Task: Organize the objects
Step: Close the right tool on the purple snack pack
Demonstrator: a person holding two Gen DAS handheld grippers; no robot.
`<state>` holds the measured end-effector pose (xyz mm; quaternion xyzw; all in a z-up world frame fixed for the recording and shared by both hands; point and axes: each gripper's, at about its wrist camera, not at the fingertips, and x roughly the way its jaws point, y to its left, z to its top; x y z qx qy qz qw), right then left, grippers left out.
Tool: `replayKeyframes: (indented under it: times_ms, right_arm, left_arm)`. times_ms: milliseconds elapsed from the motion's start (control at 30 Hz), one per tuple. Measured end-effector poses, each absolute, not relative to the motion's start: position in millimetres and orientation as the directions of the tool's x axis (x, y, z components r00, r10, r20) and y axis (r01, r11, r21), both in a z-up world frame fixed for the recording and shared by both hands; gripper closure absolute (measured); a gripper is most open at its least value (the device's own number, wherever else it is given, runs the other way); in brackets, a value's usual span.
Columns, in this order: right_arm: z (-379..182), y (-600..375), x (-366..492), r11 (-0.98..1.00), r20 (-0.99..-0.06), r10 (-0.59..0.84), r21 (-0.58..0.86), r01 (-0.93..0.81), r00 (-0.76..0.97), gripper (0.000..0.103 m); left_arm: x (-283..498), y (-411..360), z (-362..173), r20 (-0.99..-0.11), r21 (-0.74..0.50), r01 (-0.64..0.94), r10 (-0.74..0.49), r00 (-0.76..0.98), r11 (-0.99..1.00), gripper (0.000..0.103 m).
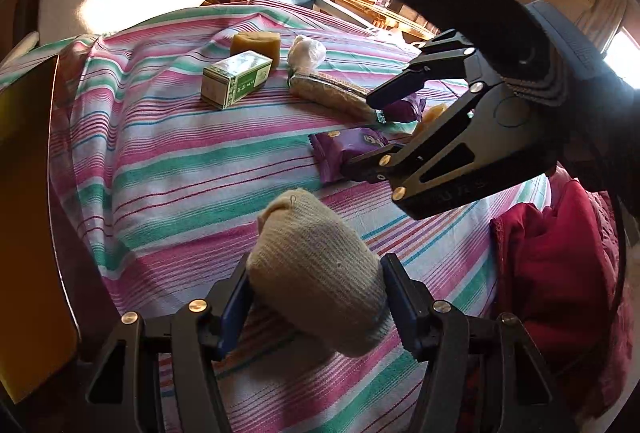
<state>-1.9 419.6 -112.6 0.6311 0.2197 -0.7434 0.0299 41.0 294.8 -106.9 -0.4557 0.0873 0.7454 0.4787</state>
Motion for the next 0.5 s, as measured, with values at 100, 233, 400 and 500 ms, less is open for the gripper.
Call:
replayKeyframes:
  times_ms: [100,233,400,500]
  right_arm:
    - [-120.2,430.4,-12.2,-0.945,-0.975,0.147,-0.189,0.267,-0.168,0.066]
    - [-118.0,450.8,-7.4,-0.990,-0.974,0.056,-0.082,0.111,-0.220,0.066]
    - [-124.5,477.6,8.6,-0.995,-0.946,-0.042,0.068,-0.069,-0.322,0.065]
    - [-124.7,481.8,9.1,-0.995,-0.940,-0.046,0.075,-0.072,-0.338,0.065]
  left_arm:
    - [40.9,294.8,-107.0,-0.762,-0.307,-0.793,0.635,-0.126,-0.526,0.040]
    - [39.8,295.9,-108.5,-0.759,-0.309,-0.793,0.639,-0.128,-0.526,0.040]
    - [41.5,296.5,-107.2,-0.758,-0.299,-0.797,0.638,-0.135,-0.524,0.040]
    - [43.7,297.4,-104.5,-0.762,-0.281,-0.801,0.630,-0.148,-0.528,0.041]
